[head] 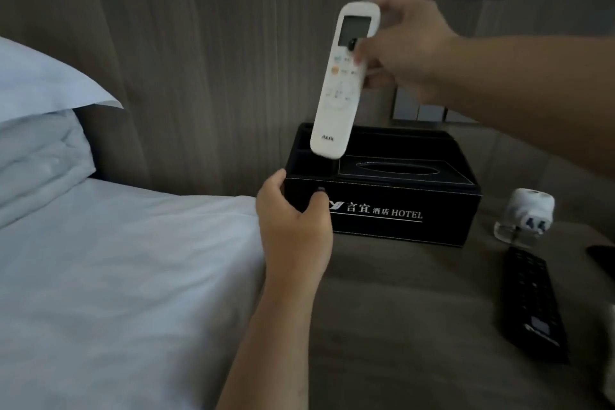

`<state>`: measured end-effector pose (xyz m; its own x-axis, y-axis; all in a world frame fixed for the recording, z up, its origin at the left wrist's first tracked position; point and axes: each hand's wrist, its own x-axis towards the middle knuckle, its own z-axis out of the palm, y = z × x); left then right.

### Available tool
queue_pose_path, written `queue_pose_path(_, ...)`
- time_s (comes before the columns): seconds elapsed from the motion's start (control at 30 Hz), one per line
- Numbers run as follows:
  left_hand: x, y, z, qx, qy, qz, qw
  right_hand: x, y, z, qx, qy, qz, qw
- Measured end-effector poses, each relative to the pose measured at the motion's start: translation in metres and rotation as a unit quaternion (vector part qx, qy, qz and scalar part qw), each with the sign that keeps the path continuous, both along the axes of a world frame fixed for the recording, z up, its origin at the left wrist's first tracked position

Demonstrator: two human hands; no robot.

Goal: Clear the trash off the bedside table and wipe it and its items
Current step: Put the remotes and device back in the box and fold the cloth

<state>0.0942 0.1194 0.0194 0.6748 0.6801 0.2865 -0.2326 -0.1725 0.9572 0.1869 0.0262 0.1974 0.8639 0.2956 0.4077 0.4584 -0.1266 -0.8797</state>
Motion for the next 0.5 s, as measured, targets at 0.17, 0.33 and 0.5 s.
queue_pose_path(0.17, 0.008, 0.009, -0.01, 0.002, 0.084, -0.004, 0.996, 0.053, 0.034, 0.003, -0.022, -0.112, -0.043, 0.993)
queue_pose_path(0.33, 0.014, 0.012, -0.009, -0.006, 0.093, -0.015, 0.995, 0.082, 0.056, -0.029, -0.054, -0.14, 0.015, 0.989)
queue_pose_path(0.5, 0.019, 0.01, -0.009, 0.037, 0.113, -0.012, 0.993, 0.105, 0.057, -0.065, -0.014, -0.082, 0.049, 0.995)
